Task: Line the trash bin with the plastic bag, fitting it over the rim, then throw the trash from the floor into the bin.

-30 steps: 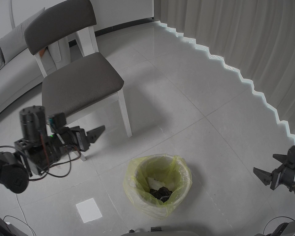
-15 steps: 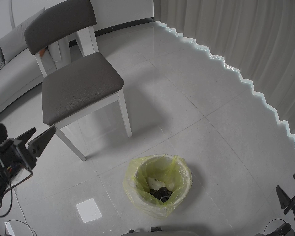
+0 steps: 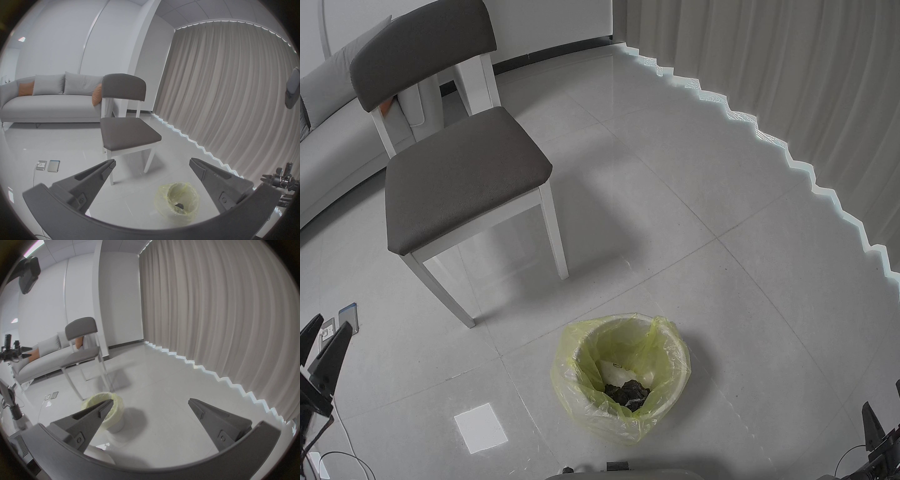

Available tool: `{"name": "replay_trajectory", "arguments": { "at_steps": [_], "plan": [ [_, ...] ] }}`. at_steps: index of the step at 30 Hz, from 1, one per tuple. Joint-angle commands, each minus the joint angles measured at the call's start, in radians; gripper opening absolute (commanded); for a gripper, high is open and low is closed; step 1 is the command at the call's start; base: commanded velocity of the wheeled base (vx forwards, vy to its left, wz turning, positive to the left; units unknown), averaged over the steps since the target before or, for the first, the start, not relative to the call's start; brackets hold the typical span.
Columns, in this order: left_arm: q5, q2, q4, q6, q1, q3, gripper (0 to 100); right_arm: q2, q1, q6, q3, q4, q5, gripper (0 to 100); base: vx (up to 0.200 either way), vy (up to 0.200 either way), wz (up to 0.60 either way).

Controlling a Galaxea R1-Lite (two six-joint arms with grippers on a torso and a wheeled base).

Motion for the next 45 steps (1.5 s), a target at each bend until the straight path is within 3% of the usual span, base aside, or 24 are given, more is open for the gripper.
{"name": "replay_trajectory", "arguments": {
  "at_steps": [1,3,8,11,13,19,20,22,31,35,45],
  "plan": [
    [-0.006,-0.207,0.088,0.003,0.1,0.04,100,-0.025,0.001,0.003,0.043,-0.073,-0.04,100,0.0,0.0,0.0],
    [-0.007,-0.271,0.139,0.004,0.132,0.049,100,-0.025,0.001,-0.008,0.05,-0.088,-0.022,100,0.0,0.0,0.0],
    [-0.009,-0.382,0.251,0.003,0.179,0.078,100,-0.025,0.0,-0.014,0.053,-0.097,0.109,100,0.0,0.0,0.0],
    [-0.021,-0.422,0.272,0.004,0.182,0.101,100,-0.025,0.0,-0.043,0.077,-0.133,0.078,100,0.0,0.0,0.0],
    [-0.035,-0.495,0.278,0.015,0.189,0.152,100,-0.025,0.0,-0.14,0.08,-0.137,0.014,100,0.0,0.0,0.0],
    [0.014,-0.543,0.269,0.079,0.179,0.263,100,-0.025,0.0,-0.081,0.079,-0.087,-0.006,100,0.0,0.0,0.0],
    [0.07,-0.543,0.272,0.085,0.179,0.263,100,-0.025,0.0,-0.035,0.079,-0.084,-0.032,100,0.0,0.0,0.0],
    [0.105,-0.543,0.272,0.108,0.179,0.263,100,-0.025,0.0,-0.028,0.079,-0.084,-0.062,100,0.0,0.0,0.0],
    [0.103,-0.543,0.281,0.13,0.181,0.263,100,-0.025,0.0,-0.052,0.079,-0.084,-0.057,100,0.0,0.0,0.0],
    [0.017,-0.543,0.343,0.213,0.178,0.261,100,-0.025,0.0,-0.092,0.08,-0.085,-0.019,100,0.0,0.0,0.0],
    [0.013,-0.543,0.326,0.199,0.178,0.263,100,-0.025,0.0,-0.023,0.079,-0.084,-0.046,100,0.0,0.0,0.0]
  ]
}}
